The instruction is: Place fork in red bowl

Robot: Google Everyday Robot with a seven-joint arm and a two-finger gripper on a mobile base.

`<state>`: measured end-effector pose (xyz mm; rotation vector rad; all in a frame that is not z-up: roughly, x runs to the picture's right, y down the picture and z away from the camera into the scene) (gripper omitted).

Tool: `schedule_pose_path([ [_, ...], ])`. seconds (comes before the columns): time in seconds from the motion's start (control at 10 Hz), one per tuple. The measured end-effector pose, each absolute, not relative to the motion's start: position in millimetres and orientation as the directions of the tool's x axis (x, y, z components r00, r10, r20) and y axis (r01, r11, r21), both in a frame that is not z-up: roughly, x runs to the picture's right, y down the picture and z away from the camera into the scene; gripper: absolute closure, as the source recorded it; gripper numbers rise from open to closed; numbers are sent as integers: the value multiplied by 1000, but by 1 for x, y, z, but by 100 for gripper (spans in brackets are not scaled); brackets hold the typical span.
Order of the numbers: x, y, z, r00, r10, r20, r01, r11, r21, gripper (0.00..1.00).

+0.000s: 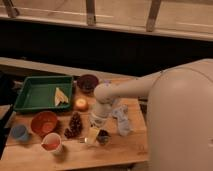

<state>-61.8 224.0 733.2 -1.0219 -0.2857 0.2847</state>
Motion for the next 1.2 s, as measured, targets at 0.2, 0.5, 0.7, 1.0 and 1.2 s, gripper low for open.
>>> schedule_pose_path([
  [0.2,-65,232,736,925,366,103,-92,479,-873,22],
  [0.5,-74,248,742,924,368,109,-76,454,-888,22],
  [0.7,-76,254,745,922,373,106,-80,450,-889,30],
  [1.0,-75,253,745,921,377,98,-90,451,-888,58],
  [1.2,-71,252,746,920,380,92,-97,450,-888,82],
])
